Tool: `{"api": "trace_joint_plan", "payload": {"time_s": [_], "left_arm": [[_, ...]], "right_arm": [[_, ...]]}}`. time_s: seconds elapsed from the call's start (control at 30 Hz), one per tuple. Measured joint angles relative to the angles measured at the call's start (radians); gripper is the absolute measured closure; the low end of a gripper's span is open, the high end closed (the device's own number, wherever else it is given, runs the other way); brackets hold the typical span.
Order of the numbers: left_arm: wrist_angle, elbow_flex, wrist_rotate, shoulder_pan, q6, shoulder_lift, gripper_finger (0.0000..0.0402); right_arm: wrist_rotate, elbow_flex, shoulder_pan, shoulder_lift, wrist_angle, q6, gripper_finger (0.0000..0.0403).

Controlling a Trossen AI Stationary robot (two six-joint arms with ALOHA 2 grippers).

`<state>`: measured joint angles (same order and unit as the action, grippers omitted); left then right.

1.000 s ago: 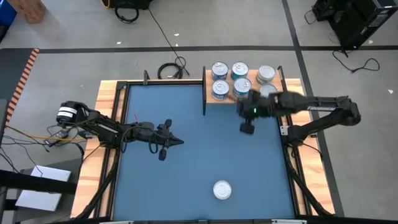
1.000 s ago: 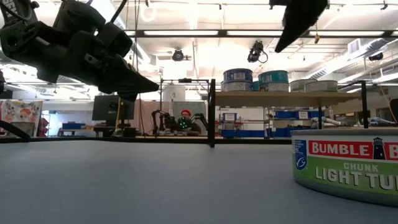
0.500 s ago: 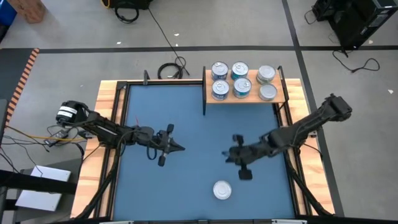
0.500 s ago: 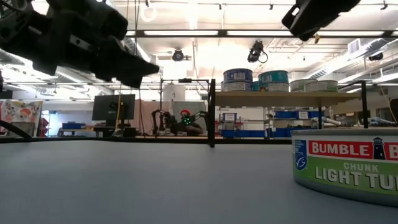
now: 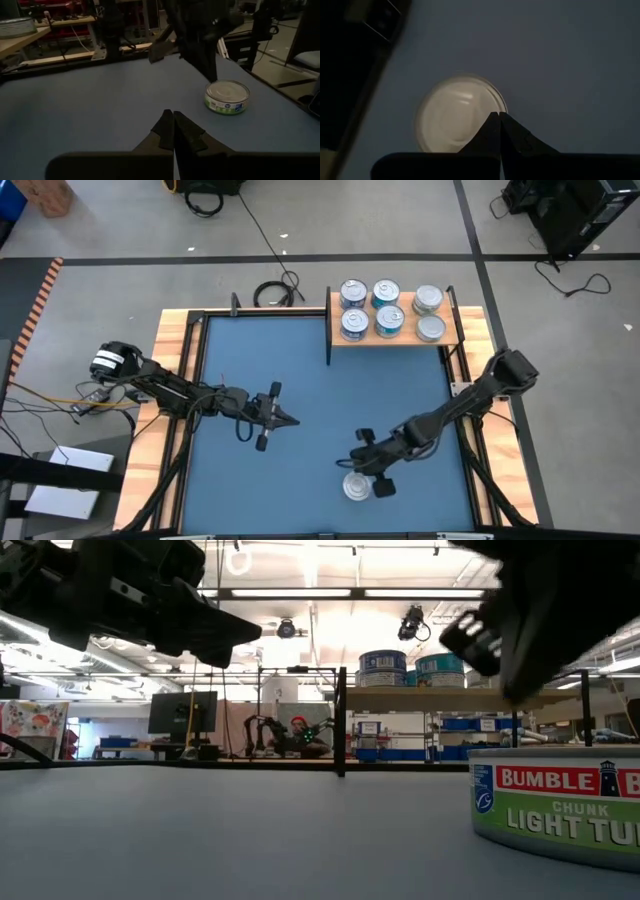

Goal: Stack canned seafood by type on shelf
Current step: Stack the green tuna can on top of the green tuna can on the shelf

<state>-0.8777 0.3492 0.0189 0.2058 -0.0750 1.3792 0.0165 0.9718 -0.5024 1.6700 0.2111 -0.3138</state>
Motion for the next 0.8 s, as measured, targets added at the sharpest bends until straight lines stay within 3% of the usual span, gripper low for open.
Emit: {"api": "trace_joint_plan", "payload": {"time_s": [0.13, 0.57, 0.7, 0.8], "left_arm": [[0.005, 0.000, 0.010, 0.000, 0.000, 0.000, 0.0400], [0.018, 0.000, 0.010, 0.000, 0.001, 0.000, 0.0400], [0.018, 0.000, 0.010, 0.000, 0.001, 0.000, 0.0400], [0.018, 0.000, 0.010, 0.000, 0.001, 0.000, 0.0400]], "right_arm": [[-0.002, 0.000, 0.020, 0.031, 0.007, 0.000, 0.0400], [0.151, 0.001, 0.098, 0.025, 0.040, 0.006, 0.0399], [0.078, 0.025, 0.100, 0.025, 0.045, 0.032, 0.0399], [-0.050, 0.044, 0.092, 0.025, 0.039, 0.045, 0.0399]]}}
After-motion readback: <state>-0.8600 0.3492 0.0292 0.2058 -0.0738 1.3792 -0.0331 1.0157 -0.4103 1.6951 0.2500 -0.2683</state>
